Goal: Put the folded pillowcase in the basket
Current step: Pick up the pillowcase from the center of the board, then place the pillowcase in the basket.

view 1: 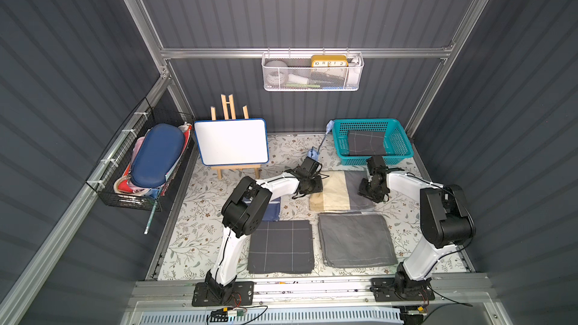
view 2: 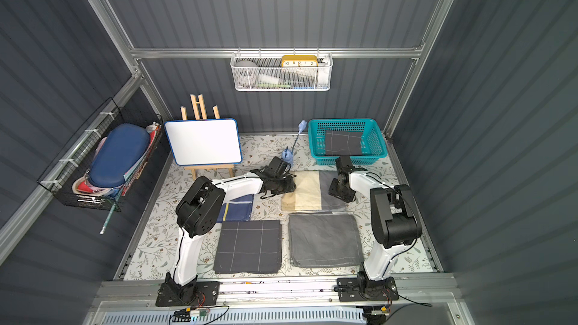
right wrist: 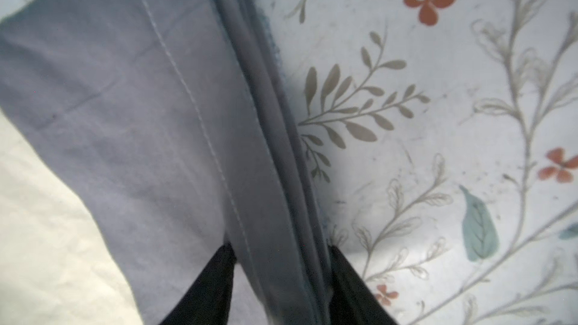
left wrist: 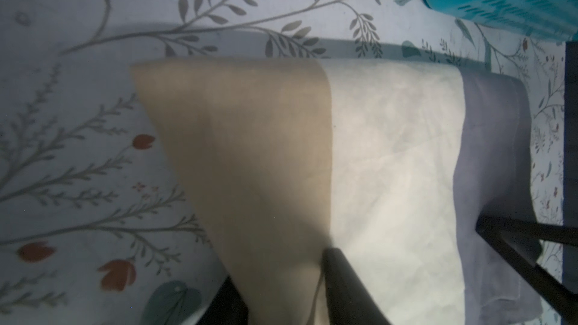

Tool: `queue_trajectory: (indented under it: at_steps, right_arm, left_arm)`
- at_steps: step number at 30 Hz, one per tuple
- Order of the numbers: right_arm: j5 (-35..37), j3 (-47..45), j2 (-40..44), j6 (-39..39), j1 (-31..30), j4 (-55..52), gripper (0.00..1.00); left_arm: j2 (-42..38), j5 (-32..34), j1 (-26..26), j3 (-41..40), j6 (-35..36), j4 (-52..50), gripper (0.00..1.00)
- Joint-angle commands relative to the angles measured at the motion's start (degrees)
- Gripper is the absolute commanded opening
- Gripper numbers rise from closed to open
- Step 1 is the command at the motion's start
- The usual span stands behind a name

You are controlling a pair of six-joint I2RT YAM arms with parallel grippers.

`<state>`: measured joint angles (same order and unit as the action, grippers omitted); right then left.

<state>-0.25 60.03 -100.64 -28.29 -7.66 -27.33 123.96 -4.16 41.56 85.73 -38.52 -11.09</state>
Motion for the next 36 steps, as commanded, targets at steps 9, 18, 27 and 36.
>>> queue_trajectory:
  at_steps: [9, 18, 27, 36]
  right_arm:
    - [3.0, -1.2, 4.8, 0.4, -2.9, -0.9, 0.02]
    - [8.7, -1.3, 16.4, 2.5, -4.2, -3.8, 0.00]
    - [12.1, 0.5, 27.4, 3.4, -4.3, -7.1, 0.00]
    - [16.6, 10.7, 25.8, 5.7, -4.2, -7.8, 0.00]
  left_arm:
    - [-1.6, 2.0, 3.0, 2.7, 0.7, -5.0, 0.01]
    - [-9.0, 5.2, 4.6, 3.7, 1.2, -5.6, 0.00]
    - [-17.2, 5.5, 6.1, 2.5, 1.3, -4.1, 0.00]
    - [-10.3, 4.2, 6.3, 21.3, 5.6, -7.8, 0.00]
